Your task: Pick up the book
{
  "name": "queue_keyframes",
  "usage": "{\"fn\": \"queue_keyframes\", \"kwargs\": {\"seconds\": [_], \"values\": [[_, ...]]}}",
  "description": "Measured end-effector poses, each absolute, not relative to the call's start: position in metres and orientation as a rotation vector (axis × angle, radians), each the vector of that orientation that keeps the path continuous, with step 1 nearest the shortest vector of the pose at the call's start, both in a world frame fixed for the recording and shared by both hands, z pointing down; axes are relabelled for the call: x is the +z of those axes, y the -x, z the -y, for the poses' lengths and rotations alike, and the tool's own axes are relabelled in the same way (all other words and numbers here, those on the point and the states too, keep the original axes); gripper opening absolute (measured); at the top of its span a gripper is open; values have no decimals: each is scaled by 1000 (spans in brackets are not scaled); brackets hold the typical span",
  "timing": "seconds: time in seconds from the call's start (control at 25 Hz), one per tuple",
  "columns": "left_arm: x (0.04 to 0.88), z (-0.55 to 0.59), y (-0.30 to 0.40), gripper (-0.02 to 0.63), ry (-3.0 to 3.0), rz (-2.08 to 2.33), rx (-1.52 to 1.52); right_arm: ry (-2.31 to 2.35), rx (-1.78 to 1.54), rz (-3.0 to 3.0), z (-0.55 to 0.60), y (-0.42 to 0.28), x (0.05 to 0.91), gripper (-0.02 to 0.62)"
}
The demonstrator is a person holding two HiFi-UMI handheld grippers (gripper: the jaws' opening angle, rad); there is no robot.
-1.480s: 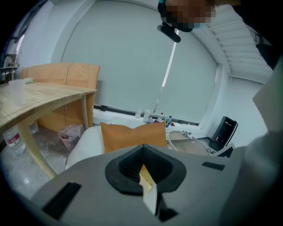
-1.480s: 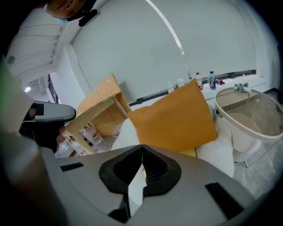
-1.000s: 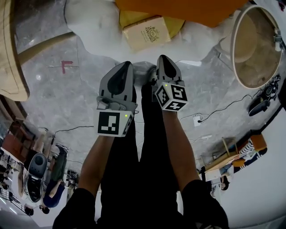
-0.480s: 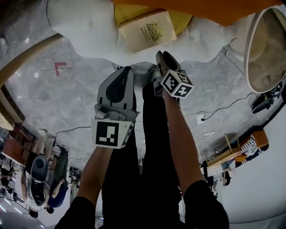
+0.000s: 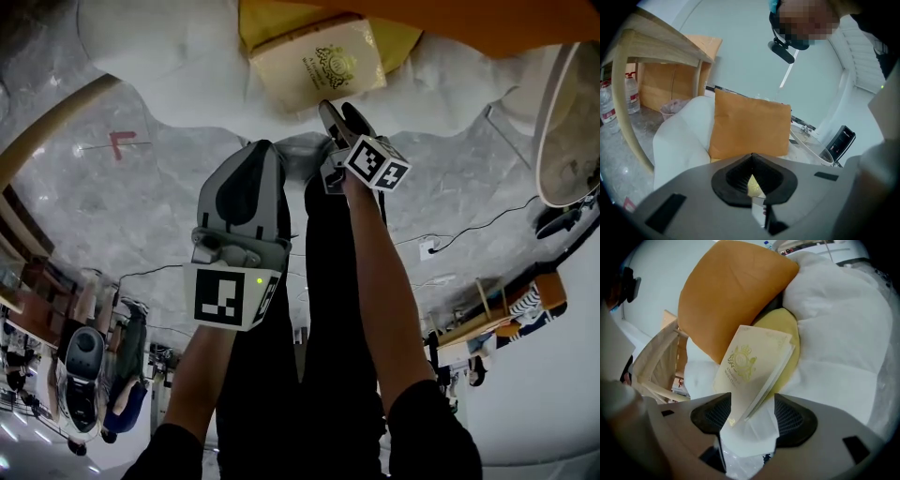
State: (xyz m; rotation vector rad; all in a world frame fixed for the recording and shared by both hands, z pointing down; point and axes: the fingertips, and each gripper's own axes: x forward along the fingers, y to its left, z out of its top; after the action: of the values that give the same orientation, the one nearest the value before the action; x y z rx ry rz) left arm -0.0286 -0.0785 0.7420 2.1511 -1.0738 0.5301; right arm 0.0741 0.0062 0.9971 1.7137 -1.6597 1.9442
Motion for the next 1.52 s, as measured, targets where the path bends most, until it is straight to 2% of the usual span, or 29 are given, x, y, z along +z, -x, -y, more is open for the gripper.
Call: {"fn": "queue_keyframes", "kwargs": {"seconds": [0.2, 0.44, 0.64, 1.24, 1.52], "values": [[751, 79, 28, 6, -2137, 1062, 541, -1690, 2059, 1668, 1, -64, 1016, 298], [757, 78, 32, 6, -2128, 1048, 560, -1596, 2170, 1733, 11, -49, 1028, 307], [756, 78, 34, 6, -2138, 1041, 573, -1477, 2163, 1718, 28, -34, 1042, 367], [750, 79, 28, 6, -2121, 1044, 565, -1511, 2159, 1717, 30, -42, 1040, 365], [741, 75, 23, 6, -2128, 1053, 555, -1581, 2095, 1659, 25, -51, 1025, 331]]}}
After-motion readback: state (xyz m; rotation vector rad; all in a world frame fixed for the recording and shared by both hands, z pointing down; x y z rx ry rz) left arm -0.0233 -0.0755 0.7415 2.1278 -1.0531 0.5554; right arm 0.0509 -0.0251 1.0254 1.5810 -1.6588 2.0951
